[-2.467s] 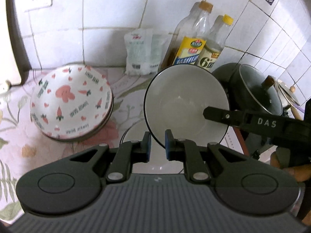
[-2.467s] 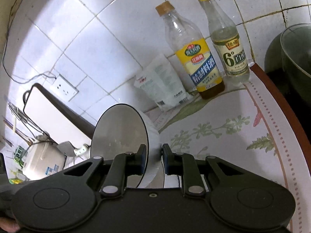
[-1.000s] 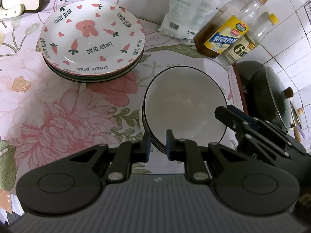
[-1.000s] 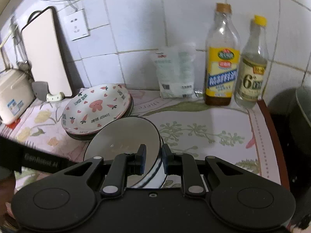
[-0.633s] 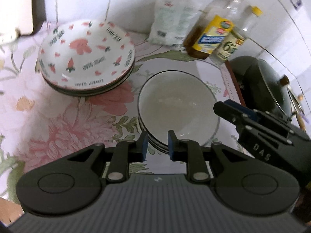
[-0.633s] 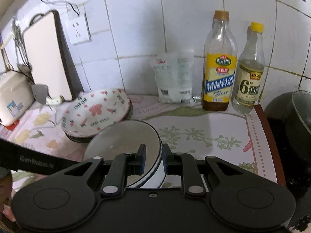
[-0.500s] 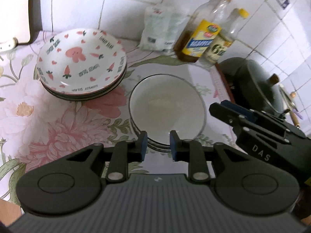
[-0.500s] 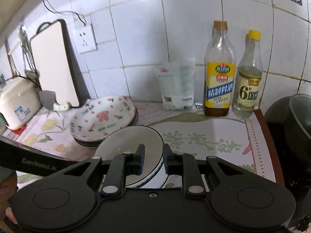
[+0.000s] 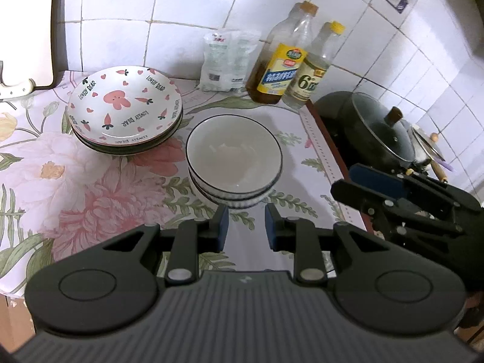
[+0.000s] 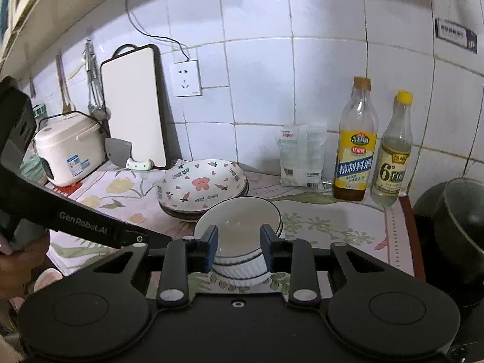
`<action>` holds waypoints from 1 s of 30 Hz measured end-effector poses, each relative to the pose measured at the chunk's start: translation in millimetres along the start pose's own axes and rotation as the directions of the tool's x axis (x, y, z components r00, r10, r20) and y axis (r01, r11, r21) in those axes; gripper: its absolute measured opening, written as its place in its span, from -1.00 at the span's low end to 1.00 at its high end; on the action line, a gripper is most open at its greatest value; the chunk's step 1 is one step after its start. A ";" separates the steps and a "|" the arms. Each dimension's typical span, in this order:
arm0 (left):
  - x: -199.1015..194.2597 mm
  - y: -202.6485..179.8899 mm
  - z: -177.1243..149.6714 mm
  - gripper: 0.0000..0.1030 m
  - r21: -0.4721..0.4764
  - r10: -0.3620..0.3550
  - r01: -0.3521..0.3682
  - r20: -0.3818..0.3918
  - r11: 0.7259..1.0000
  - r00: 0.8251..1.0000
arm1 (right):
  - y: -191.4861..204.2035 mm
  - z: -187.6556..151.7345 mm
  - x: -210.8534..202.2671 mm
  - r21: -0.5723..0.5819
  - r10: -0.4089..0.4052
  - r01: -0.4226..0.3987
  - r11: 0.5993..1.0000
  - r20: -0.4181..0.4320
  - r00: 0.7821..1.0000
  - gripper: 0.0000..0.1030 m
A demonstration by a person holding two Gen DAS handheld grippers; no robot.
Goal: Organize plates and bowls
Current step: 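Lower the small bowl into the nested bowls and open both grippers, then close both grippers on the rim of the stacked white bowls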
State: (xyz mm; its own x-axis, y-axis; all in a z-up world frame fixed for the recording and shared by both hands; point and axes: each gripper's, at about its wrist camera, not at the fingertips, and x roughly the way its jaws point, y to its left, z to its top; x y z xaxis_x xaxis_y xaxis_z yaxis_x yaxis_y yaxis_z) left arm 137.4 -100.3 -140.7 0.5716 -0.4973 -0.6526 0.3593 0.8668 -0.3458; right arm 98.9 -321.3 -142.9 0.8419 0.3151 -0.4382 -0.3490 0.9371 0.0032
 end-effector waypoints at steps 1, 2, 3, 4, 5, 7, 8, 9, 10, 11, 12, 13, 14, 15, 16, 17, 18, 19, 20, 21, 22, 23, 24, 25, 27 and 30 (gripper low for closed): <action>-2.4 0.0 -3.3 -0.52 0.005 -0.004 0.004 0.007 1.000 1.000 | 1.9 -3.2 -3.8 -0.009 -0.004 0.004 1.000 0.001 1.000 -0.26; -4.5 0.0 -7.1 -0.52 0.010 -0.004 0.004 0.015 1.000 1.000 | 3.0 -5.0 -5.3 -0.015 -0.011 0.011 1.000 0.001 1.000 -0.22; -5.7 -0.5 -11.2 -0.52 0.020 0.000 -0.001 0.027 1.000 1.000 | 4.5 -8.7 -7.6 -0.023 -0.018 0.018 1.000 0.001 1.000 -0.15; -5.7 -1.4 -15.5 -0.52 0.039 0.007 -0.008 0.036 0.999 0.999 | 5.1 -12.8 -8.8 -0.029 -0.021 0.021 0.999 0.002 1.000 -0.12; -5.1 -2.1 -19.7 -0.52 0.054 0.014 -0.017 0.041 0.998 0.999 | 4.7 -17.9 -9.6 -0.028 -0.022 0.022 0.999 0.001 1.000 -0.10; -2.1 -1.9 -28.3 -0.52 0.076 0.022 -0.026 0.045 0.997 0.999 | 2.8 -27.6 -10.7 -0.009 -0.022 0.022 1.000 -0.006 1.000 -0.10; -0.7 -1.2 -32.0 -0.52 0.081 0.019 -0.023 0.050 0.996 0.999 | 1.8 -32.1 -11.1 -0.001 -0.020 0.020 1.000 -0.006 1.000 -0.10; 1.3 0.1 -35.8 -0.52 0.084 0.017 -0.022 0.057 0.996 0.998 | 0.8 -36.6 -11.1 0.004 -0.019 0.019 1.000 -0.005 1.000 -0.09; 2.8 1.0 -38.9 -0.52 0.088 0.016 -0.022 0.064 0.996 0.998 | -0.1 -41.0 -10.9 0.008 -0.019 0.019 1.000 -0.004 1.000 -0.08; 4.4 2.0 -41.5 -0.52 0.093 0.015 -0.021 0.074 0.995 0.997 | -0.8 -44.5 -10.2 0.010 -0.018 0.018 1.000 -0.004 1.000 -0.04; 6.2 3.1 -44.2 -0.52 0.098 0.015 -0.024 0.087 0.995 0.996 | -1.5 -48.0 -9.2 0.011 -0.015 0.015 1.000 -0.003 1.000 0.00; 7.8 3.3 -46.4 -0.52 0.106 0.015 -0.026 0.102 0.994 0.995 | -2.4 -51.4 -7.7 0.010 -0.006 0.006 1.000 -0.004 1.000 0.01; 8.9 3.4 -48.4 -0.48 0.113 0.014 -0.028 0.118 0.993 0.993 | -2.7 -54.5 -5.6 0.006 0.006 -0.005 1.000 -0.010 1.000 0.02; 10.3 4.1 -51.1 -0.40 0.119 0.013 -0.030 0.140 0.992 0.990 | -2.4 -57.1 -2.6 0.001 0.015 -0.015 1.000 -0.016 1.000 0.04; 12.3 5.3 -54.0 -0.36 0.121 0.009 -0.029 0.162 0.992 0.987 | -2.2 -59.6 0.7 -0.006 0.019 -0.019 1.000 -0.017 1.000 0.05; 14.6 6.7 -55.9 -0.28 0.120 0.003 -0.024 0.173 0.992 0.985 | -1.7 -63.0 4.9 -0.014 0.017 -0.017 1.000 -0.014 1.000 0.07; 17.2 8.1 -57.3 -0.22 0.115 -0.006 -0.015 0.176 0.993 0.984 | -1.2 -66.2 9.2 -0.021 0.017 -0.017 1.000 -0.012 1.000 0.10; 20.0 8.7 -58.6 -0.20 0.109 -0.014 -0.006 0.177 0.994 0.984 | -1.0 -69.7 13.8 -0.026 0.019 -0.019 0.999 -0.010 1.000 0.12; 22.7 9.8 -59.9 -0.20 0.102 -0.020 0.002 0.177 0.995 0.984 | -1.4 -73.5 18.4 -0.025 0.020 -0.020 0.999 -0.008 1.000 0.17; 25.8 11.2 -60.7 -0.19 0.092 -0.025 0.009 0.174 0.996 0.984 | -2.8 -77.4 23.9 -0.017 0.020 -0.020 1.000 -0.009 1.000 0.21; 28.4 12.1 -61.1 -0.18 0.085 -0.028 0.014 0.170 0.996 0.985 | -5.3 -81.5 30.3 -0.002 0.022 -0.022 1.000 -0.017 1.000 0.24; 30.9 13.0 -61.2 -0.09 0.079 -0.033 0.020 0.164 0.997 0.986 | -7.9 -85.0 36.5 0.011 0.026 -0.026 1.000 -0.029 0.999 0.30; 33.4 13.4 -60.7 0.03 0.075 -0.036 0.024 0.157 0.997 0.987 | -9.7 -88.2 41.9 0.018 0.025 -0.025 1.000 -0.037 0.999 0.31; 35.7 13.9 -59.4 0.07 0.070 -0.040 0.030 0.152 0.997 0.988 | -10.8 -92.9 47.2 0.020 0.016 -0.015 1.000 -0.041 0.999 0.31; 38.5 16.0 -57.5 0.14 0.059 -0.050 0.041 0.148 0.997 0.988 | -12.2 -99.9 57.2 0.004 -0.008 0.008 1.000 -0.046 0.999 0.36; 43.4 20.0 -54.3 0.19 0.015 -0.058 0.056 0.132 0.998 0.990 | -14.7 -107.8 70.3 -0.017 -0.029 0.028 0.999 -0.044 0.999 0.48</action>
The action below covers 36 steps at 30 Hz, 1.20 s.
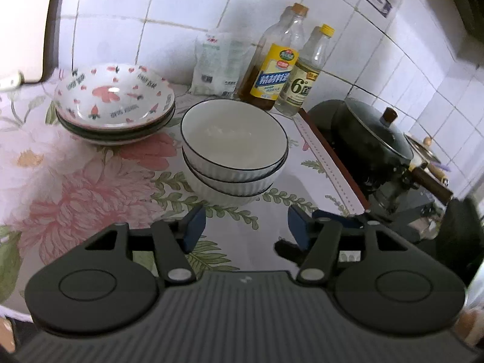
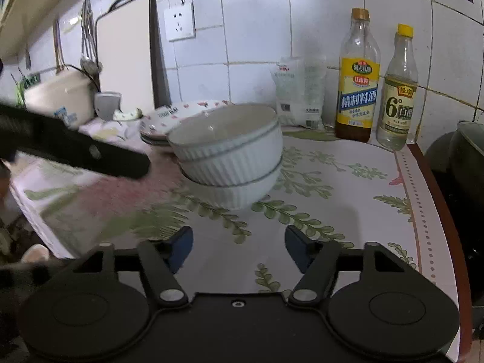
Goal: Organize plates and bowls
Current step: 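Close both grippers on the rim of the stacked white bowls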
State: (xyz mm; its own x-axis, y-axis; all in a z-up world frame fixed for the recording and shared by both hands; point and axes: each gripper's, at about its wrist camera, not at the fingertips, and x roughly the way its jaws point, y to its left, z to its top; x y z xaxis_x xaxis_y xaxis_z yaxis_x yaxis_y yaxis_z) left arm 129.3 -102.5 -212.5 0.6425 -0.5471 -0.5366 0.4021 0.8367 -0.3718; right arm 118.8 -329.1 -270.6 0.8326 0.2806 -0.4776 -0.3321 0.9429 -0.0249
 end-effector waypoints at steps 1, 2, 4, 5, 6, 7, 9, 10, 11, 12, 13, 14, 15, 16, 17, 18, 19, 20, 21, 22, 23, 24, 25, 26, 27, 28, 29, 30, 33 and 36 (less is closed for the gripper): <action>2.0 2.6 1.3 0.22 -0.021 -0.006 0.006 -0.010 1.000 1.000 | -0.8 -1.7 3.9 -0.004 0.004 -0.004 1.000 0.004 1.000 0.49; 3.9 5.6 2.7 0.25 -0.042 -0.010 0.010 -0.016 0.999 1.000 | -1.3 -2.7 7.9 -0.009 0.010 -0.010 1.000 0.008 1.000 0.58; 7.3 11.8 5.6 0.28 -0.089 -0.020 0.019 -0.017 0.996 1.000 | -1.1 -4.6 13.7 -0.019 0.017 -0.017 1.000 0.029 0.999 0.73; 8.8 14.8 7.1 0.30 -0.111 -0.025 0.023 -0.015 0.993 1.000 | -0.2 -5.1 16.7 -0.028 0.015 -0.014 1.000 0.044 0.999 0.74; 10.2 18.2 8.6 0.32 -0.135 -0.031 0.029 -0.014 0.990 0.999 | 0.9 -4.7 20.2 -0.036 0.009 -0.008 0.999 0.052 0.999 0.74; 11.8 21.7 10.2 0.33 -0.161 -0.039 0.036 -0.013 0.986 0.999 | 1.2 -3.7 24.1 -0.042 0.009 -0.006 0.999 0.054 0.998 0.74; 14.5 29.5 13.1 0.38 -0.217 -0.065 0.062 -0.006 0.974 0.998 | 1.3 -2.0 31.5 -0.051 0.021 -0.018 0.999 0.056 0.998 0.74; 16.7 32.7 14.7 0.38 -0.237 -0.077 0.073 -0.008 0.969 0.997 | 1.3 -1.2 35.3 -0.052 0.025 -0.022 0.998 0.056 0.998 0.74; 19.2 35.5 17.0 0.38 -0.253 -0.085 0.080 -0.010 0.964 0.996 | 1.6 -0.4 38.4 -0.054 0.027 -0.024 0.998 0.056 0.998 0.74; 21.8 38.5 19.5 0.38 -0.268 -0.088 0.082 -0.008 0.960 0.996 | 1.7 0.6 42.0 -0.057 0.032 -0.029 0.998 0.057 0.998 0.75; 24.5 40.2 22.0 0.38 -0.278 -0.085 0.080 -0.007 0.957 0.996 | 2.2 1.4 45.4 -0.058 0.035 -0.031 0.998 0.060 0.998 0.75; 27.9 42.5 24.6 0.38 -0.289 -0.082 0.076 -0.009 0.954 0.997 | 2.5 2.5 49.2 -0.059 0.036 -0.033 0.998 0.060 0.998 0.75; 31.9 45.5 27.2 0.38 -0.307 -0.080 0.072 -0.012 0.949 0.997 | 3.1 3.8 53.5 -0.061 0.037 -0.034 0.998 0.057 0.998 0.75; 36.4 48.7 29.7 0.38 -0.329 -0.084 0.073 -0.017 0.941 0.996 | 3.2 5.4 58.1 -0.063 0.035 -0.031 0.998 0.054 0.998 0.75; 40.9 52.1 31.7 0.38 -0.354 -0.089 0.076 -0.023 0.932 0.996 | 3.4 7.2 62.3 -0.062 0.030 -0.027 0.998 0.050 0.998 0.75; 46.0 55.7 33.5 0.38 -0.379 -0.096 0.078 -0.029 0.922 0.995 | 3.2 8.6 65.8 -0.059 0.027 -0.024 0.998 0.046 0.999 0.75; 51.9 59.2 34.8 0.38 -0.406 -0.102 0.079 -0.037 0.910 0.994 | 2.4 10.8 69.6 -0.055 0.025 -0.023 0.998 0.040 0.999 0.75; 57.8 62.8 35.8 0.38 -0.435 -0.106 0.076 -0.045 0.897 0.993 | 1.9 13.2 73.6 -0.051 0.025 -0.023 0.998 0.030 0.999 0.75; 62.7 66.0 36.4 0.38 -0.457 -0.110 0.076 -0.048 0.886 0.993 | 1.5 14.8 76.8 -0.049 0.021 -0.020 0.999 0.021 1.000 0.75; 68.2 70.0 36.4 0.38 -0.488 -0.113 0.074 -0.050 0.870 0.992 | 1.3 16.6 80.4 -0.047 0.015 -0.014 0.999 0.010 1.000 0.75; 72.6 73.5 36.2 0.38 -0.514 -0.119 0.077 -0.050 0.854 0.992 | 1.3 18.5 83.5 -0.048 0.012 -0.012 0.999 -0.001 1.000 0.75; 77.3 77.2 35.9 0.34 -0.543 -0.130 0.085 -0.045 0.836 0.990 | 1.7 20.2 86.4 -0.051 0.014 -0.015 0.999 -0.012 1.000 0.75; 81.0 79.7 35.6 0.34 -0.565 -0.133 0.084 -0.047 0.821 0.990 | 1.6 21.4 88.5 -0.054 0.019 -0.020 0.998 -0.018 1.000 0.75; 84.4 81.9 35.2 0.33 -0.582 -0.135 0.083 -0.046 0.809 0.990 | 1.9 22.7 90.6 -0.057 0.023 -0.024 0.998 -0.022 1.000 0.76; 87.6 83.7 35.2 0.29 -0.596 -0.134 0.079 -0.048 0.799 0.990 | 2.8 23.3 91.7 -0.061 0.024 -0.025 0.998 -0.024 0.999 0.77; 89.6 84.4 35.3 0.27 -0.607 -0.131 0.074 -0.050 0.791 0.990 | 3.9 24.2 93.0 -0.065 0.026 -0.028 0.998 -0.025 0.999 0.77; 90.6 84.6 35.8 0.23 -0.612 -0.133 0.077 -0.047 0.787 0.990 | 5.0 25.1 94.0 -0.069 0.029 -0.030 0.997 -0.026 0.999 0.77; 91.9 84.0 37.1 0.21 -0.614 -0.128 0.069 -0.052 0.787 0.990 | 5.7 26.3 95.0 -0.073 0.031 -0.033 0.997 -0.029 0.999 0.77; 96.1 83.2 39.2 0.07 -0.606 -0.098 0.032 -0.077 0.795 0.992 | 7.0 30.8 99.7 -0.086 0.038 -0.041 0.995 -0.040 0.998 0.78; 104.1 83.3 40.0 -0.12 -0.599 -0.073 -0.013 -0.118 0.800 0.990 | 8.5 35.9 103.8 -0.108 0.041 -0.047 0.993 -0.051 0.998 0.83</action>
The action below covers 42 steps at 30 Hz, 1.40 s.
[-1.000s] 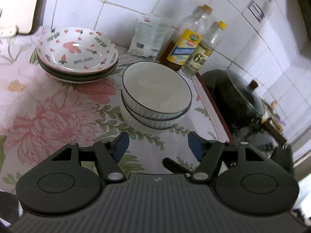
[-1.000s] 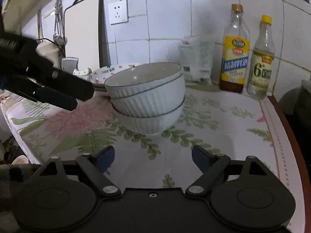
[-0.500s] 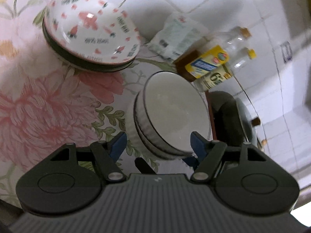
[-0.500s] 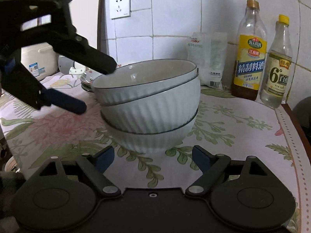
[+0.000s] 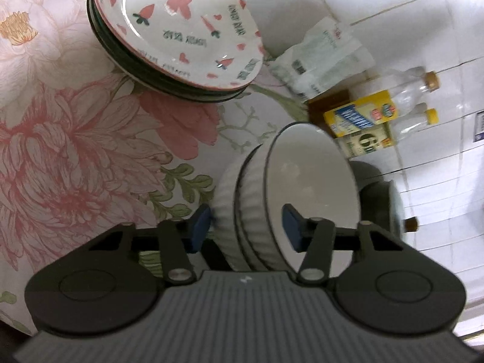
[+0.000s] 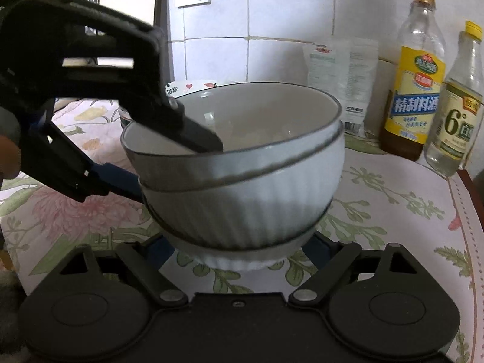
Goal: Organize plates and bowls
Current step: 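Close both grippers on the rim of the stacked white bowls, then lift the bowl stack with both grippers and carry it over the bunny plates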
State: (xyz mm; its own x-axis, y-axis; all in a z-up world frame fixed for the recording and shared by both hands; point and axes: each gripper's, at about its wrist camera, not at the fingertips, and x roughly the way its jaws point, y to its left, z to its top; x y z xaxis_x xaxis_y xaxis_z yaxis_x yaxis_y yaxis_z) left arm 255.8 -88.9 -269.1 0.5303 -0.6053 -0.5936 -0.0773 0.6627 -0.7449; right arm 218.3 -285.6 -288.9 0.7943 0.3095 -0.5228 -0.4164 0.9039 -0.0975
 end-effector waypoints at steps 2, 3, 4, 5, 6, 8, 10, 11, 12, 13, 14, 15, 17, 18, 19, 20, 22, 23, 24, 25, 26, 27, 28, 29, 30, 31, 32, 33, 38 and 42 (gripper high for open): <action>7.7 2.1 0.3 -0.18 -0.049 0.037 -0.038 -0.026 0.998 0.999 | -0.3 1.4 1.3 -0.018 0.003 -0.003 1.000 -0.002 1.000 0.84; 8.7 4.0 -1.1 -0.18 -0.084 0.015 -0.017 -0.026 0.996 1.000 | -0.4 1.4 0.9 -0.019 0.005 -0.005 1.000 -0.002 1.000 0.84; 8.5 4.1 -2.6 -0.19 -0.107 0.020 -0.021 -0.011 0.994 1.000 | -0.7 0.9 0.3 -0.015 0.008 -0.008 1.000 0.000 1.000 0.84; 8.3 3.5 -4.0 -0.18 -0.108 0.025 -0.025 0.001 0.994 1.000 | -1.3 0.0 -0.3 -0.015 0.010 -0.010 1.000 0.003 1.000 0.84; 8.2 1.8 -5.6 -0.18 -0.093 0.030 -0.029 0.016 0.995 0.999 | -2.6 -0.3 0.2 -0.016 0.011 -0.011 1.000 0.007 1.000 0.85; 7.3 1.8 -8.4 -0.18 -0.081 0.031 -0.028 0.033 0.996 0.999 | -4.2 -1.0 0.4 -0.017 0.022 -0.022 1.000 0.013 1.000 0.86; 7.1 0.9 -8.4 -0.18 -0.072 0.034 -0.031 0.039 0.997 0.999 | -6.4 -0.7 2.3 -0.014 0.037 -0.037 0.999 0.011 0.999 0.86; 6.7 0.9 -7.6 -0.18 -0.073 0.038 -0.035 0.038 0.997 0.999 | -6.3 -0.6 3.6 -0.015 0.039 -0.039 0.999 0.011 0.999 0.86; 7.2 0.6 -6.6 -0.18 -0.078 0.043 -0.041 0.036 0.996 0.998 | -5.4 -0.4 3.7 -0.023 0.037 -0.037 0.999 0.009 0.999 0.86; 7.3 -0.8 -6.2 -0.17 -0.073 0.049 -0.046 0.037 0.996 0.998 | -4.3 0.1 4.7 -0.030 0.032 -0.031 0.999 0.005 0.999 0.86; 6.6 -2.5 -6.4 -0.17 -0.060 0.055 -0.052 0.038 0.997 0.998 | -3.8 -0.1 4.7 -0.031 0.028 -0.028 0.999 0.005 1.000 0.86; 6.6 -5.0 -6.3 -0.17 -0.038 0.060 -0.059 0.038 0.998 0.997 | -4.4 -0.3 4.7 -0.026 0.029 -0.028 0.999 0.005 1.000 0.85; 7.2 -9.6 -5.8 -0.17 -0.007 0.068 -0.068 0.034 0.998 0.997 | -6.5 -0.5 3.9 -0.010 0.035 -0.035 0.999 0.011 0.999 0.85; 6.7 -12.2 -5.5 -0.17 0.010 0.076 -0.077 0.033 0.997 0.997 | -7.2 -0.8 3.3 -0.001 0.036 -0.036 0.999 0.013 0.999 0.84; 6.2 -15.8 -5.9 -0.17 0.027 0.090 -0.091 0.036 0.995 0.995 | -7.0 -0.9 2.5 0.004 0.036 -0.036 0.999 0.016 0.999 0.84; 5.3 -20.2 -7.8 -0.16 0.049 0.105 -0.107 0.044 0.993 0.994 | -6.3 -1.1 1.6 0.009 0.033 -0.033 0.999 0.018 0.999 0.84; 4.1 -29.1 -12.4 -0.16 0.099 0.128 -0.133 0.057 0.986 0.990 | -4.8 -0.8 0.3 0.018 0.022 -0.022 1.000 0.012 1.000 0.83; 2.7 -30.2 -14.0 -0.16 0.111 0.132 -0.138 0.059 0.984 0.989 | -4.2 -1.4 -1.0 0.028 0.020 -0.021 0.999 0.012 1.000 0.83; 1.7 -32.0 -16.2 -0.16 0.125 0.138 -0.145 0.060 0.982 0.989 | -2.7 -3.4 -2.8 0.031 0.017 -0.018 0.999 0.017 1.000 0.83; 0.8 -32.7 -17.8 -0.16 0.132 0.141 -0.147 0.058 0.980 0.988 | -1.1 -5.0 -4.2 0.025 0.012 -0.013 1.000 0.020 1.000 0.83; -0.7 -32.9 -19.6 -0.16 0.134 0.141 -0.147 0.058 0.980 0.988 | 1.0 -6.4 -5.5 0.018 0.005 -0.006 1.000 0.023 1.000 0.83; -2.0 -33.1 -20.8 -0.16 0.139 0.141 -0.148 0.059 0.979 0.988 | 2.3 -7.3 -6.3 0.013 0.002 -0.002 1.000 0.026 1.000 0.83; -2.9 -34.0 -21.5 -0.16 0.143 0.145 -0.152 0.058 0.978 0.988 | 3.2 -8.2 -7.5 0.016 0.003 -0.004 1.000 0.029 1.000 0.83; -4.5 -34.6 -22.3 -0.16 0.148 0.147 -0.154 0.056 0.977 0.988 | 4.3 -9.0 -8.8 0.018 0.004 -0.004 1.000 0.032 0.999 0.83; -6.4 -35.9 -22.8 -0.16 0.158 0.148 -0.155 0.056 0.975 0.987 | 5.0 -9.4 -10.3 0.019 0.001 -0.002 1.000 0.037 0.999 0.83; -9.1 -36.8 -23.8 -0.16 0.167 0.145 -0.153 0.058 0.974 0.988 | 5.8 -9.5 -12.4 0.023 -0.002 0.001 1.000 0.043 0.999 0.82; -10.9 -38.3 -24.4 -0.16 0.176 0.142 -0.151 0.062 0.973 0.988 | 6.8 -9.6 -15.3 0.025 -0.006 0.004 1.000 0.053 0.999 0.82; -14.1 -40.1 -25.7 -0.17 0.189 0.137 -0.148 0.068 0.971 0.988 | 8.2 -9.4 -18.4 0.026 -0.010 0.008 1.000 0.064 0.998 0.82; -33.6 -50.6 -27.4 -0.17 0.226 0.109 -0.128 0.096 0.966 0.989 | 18.7 -4.7 -39.4 0.019 -0.037 0.035 0.999 0.105 0.994 0.82; -53.6 -61.5 -24.7 -0.17 0.277 0.097 -0.120 0.095 0.953 0.991 | 27.4 3.5 -56.7 0.014 -0.039 0.038 0.999 0.129 0.991 0.82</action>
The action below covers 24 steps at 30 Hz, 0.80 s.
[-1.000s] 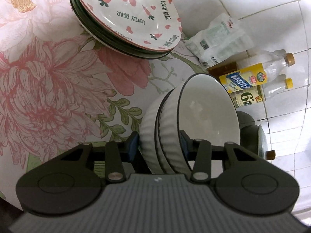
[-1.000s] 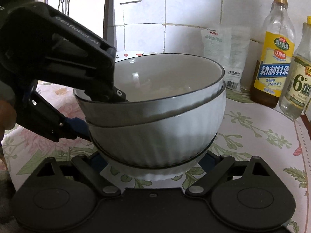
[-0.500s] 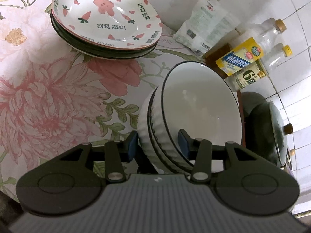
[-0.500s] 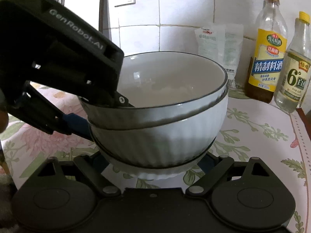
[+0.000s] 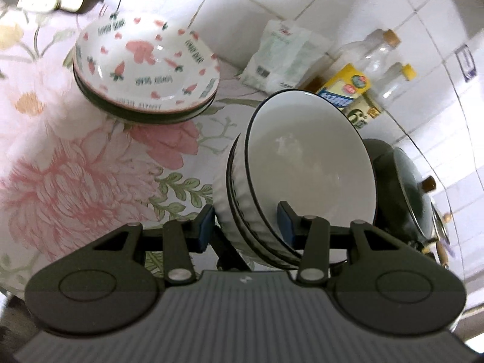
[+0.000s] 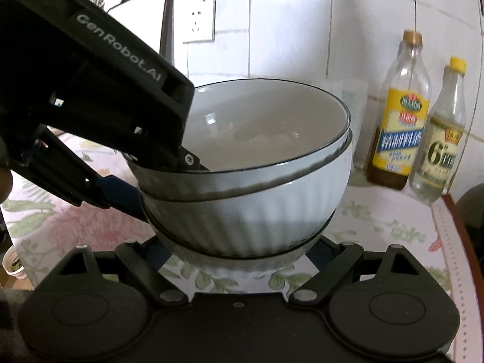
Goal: Organize plates and bowls
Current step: 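Lift the bowl stack with both grippers and carry it over the bunny plates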
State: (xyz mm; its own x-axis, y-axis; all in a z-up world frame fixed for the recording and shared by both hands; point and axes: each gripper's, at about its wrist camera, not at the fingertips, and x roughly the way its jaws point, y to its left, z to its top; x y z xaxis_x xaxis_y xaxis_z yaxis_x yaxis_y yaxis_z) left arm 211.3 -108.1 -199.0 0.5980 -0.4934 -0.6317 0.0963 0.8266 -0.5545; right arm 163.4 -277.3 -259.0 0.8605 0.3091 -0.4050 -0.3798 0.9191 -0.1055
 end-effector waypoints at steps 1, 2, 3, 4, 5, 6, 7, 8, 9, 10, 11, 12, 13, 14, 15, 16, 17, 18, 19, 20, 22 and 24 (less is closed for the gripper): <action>-5.2 -0.2 1.6 -0.17 0.013 -0.005 0.005 -0.006 1.000 1.000 | 1.5 5.1 -2.6 0.002 0.003 -0.003 1.000 -0.004 1.000 0.82; -10.8 0.6 2.7 -0.17 0.019 -0.010 0.010 -0.009 1.000 1.000 | 5.4 9.0 -6.7 -0.001 0.001 -0.001 1.000 -0.008 1.000 0.82; -15.8 1.5 3.3 -0.17 0.020 -0.014 0.014 -0.008 1.000 1.000 | 7.6 12.2 -9.2 -0.006 0.003 -0.003 1.000 -0.001 1.000 0.82; -22.7 3.1 3.8 -0.17 0.021 -0.020 0.020 -0.004 1.000 1.000 | 11.0 15.6 -12.2 -0.014 0.003 -0.003 1.000 0.009 1.000 0.82; -28.9 4.1 3.8 -0.17 0.027 -0.020 0.020 0.003 0.999 1.000 | 15.2 18.8 -15.5 -0.017 0.005 -0.004 1.000 0.015 1.000 0.82; -35.5 4.8 3.4 -0.17 0.034 -0.016 0.016 0.012 0.999 1.000 | 18.9 21.1 -17.4 -0.022 0.009 -0.009 1.000 0.019 1.000 0.82; -42.6 5.8 3.6 -0.17 0.041 -0.011 0.010 0.022 0.999 1.000 | 16.9 26.3 -13.2 -0.025 0.017 -0.016 1.000 0.023 1.000 0.82; -47.0 6.3 4.4 -0.17 0.045 -0.008 0.007 0.029 0.999 1.000 | 20.3 30.0 -13.8 -0.028 0.023 -0.022 0.999 0.026 0.999 0.82; -52.5 8.0 6.4 -0.17 0.047 -0.004 0.002 0.033 0.999 0.999 | 23.2 33.9 -13.0 -0.031 0.031 -0.030 0.999 0.028 0.999 0.82; -57.7 10.4 9.0 -0.17 0.042 0.000 -0.002 0.036 0.999 0.999 | 26.9 37.7 -12.8 -0.036 0.039 -0.038 0.999 0.031 0.999 0.82; -62.1 12.9 11.9 -0.17 0.035 0.002 -0.003 0.039 0.999 0.999 | 30.2 40.9 -12.7 -0.040 0.044 -0.043 0.998 0.034 0.998 0.82; -66.8 16.4 15.7 -0.17 0.026 0.002 -0.003 0.042 1.000 0.999 | 34.3 45.0 -12.0 -0.047 0.049 -0.047 0.998 0.039 0.998 0.82; -71.1 19.6 19.5 -0.17 0.017 0.001 -0.002 0.046 1.000 0.999 | 37.8 49.8 -11.4 -0.053 0.053 -0.050 0.997 0.042 0.998 0.82; -74.0 22.2 22.3 -0.17 0.012 0.003 -0.003 0.050 1.000 0.999 | 41.0 54.6 -9.8 -0.058 0.056 -0.054 0.997 0.043 0.998 0.82; -78.2 24.3 26.1 -0.17 0.014 0.011 -0.012 0.060 1.000 0.998 | 43.3 59.5 -7.3 -0.061 0.062 -0.059 0.996 0.040 0.997 0.82; -81.9 25.3 29.3 -0.17 0.022 0.022 -0.024 0.072 0.999 0.997 | 45.6 65.1 -4.0 -0.063 0.073 -0.071 0.995 0.037 0.997 0.82; -85.4 25.6 32.6 -0.17 0.034 0.032 -0.035 0.084 0.999 0.996 | 47.7 69.7 -0.4 -0.065 0.085 -0.082 0.995 0.042 0.996 0.82; -88.6 25.6 36.3 -0.17 0.052 0.042 -0.047 0.095 0.997 0.995 | 49.4 74.4 4.0 -0.064 0.097 -0.094 0.994 0.052 0.994 0.82; -89.7 25.9 40.2 -0.17 0.066 0.051 -0.058 0.103 0.996 0.993 | 50.5 78.0 7.8 -0.060 0.104 -0.101 0.993 0.058 0.993 0.82; -90.4 27.1 44.4 -0.17 0.074 0.059 -0.068 0.111 0.995 0.992 | 51.7 81.9 12.2 -0.055 0.110 -0.106 0.993 0.063 0.992 0.82; -90.3 30.3 54.7 -0.17 0.082 0.072 -0.082 0.122 0.993 0.990 | 53.8 89.4 22.3 -0.045 0.115 -0.112 0.993 0.069 0.991 0.82; -87.7 34.9 65.0 -0.17 0.087 0.084 -0.095 0.125 0.992 0.989 | 54.6 94.4 31.5 -0.038 0.122 -0.120 0.992 0.071 0.990 0.82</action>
State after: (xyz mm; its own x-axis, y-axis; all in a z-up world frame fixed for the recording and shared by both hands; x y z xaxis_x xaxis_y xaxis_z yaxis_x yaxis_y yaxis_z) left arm 214.0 -18.4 -127.7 0.6985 -0.3849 -0.6033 0.1080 0.8901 -0.4428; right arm 201.8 -194.3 -191.8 0.8297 0.4356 -0.3491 -0.4927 0.8655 -0.0909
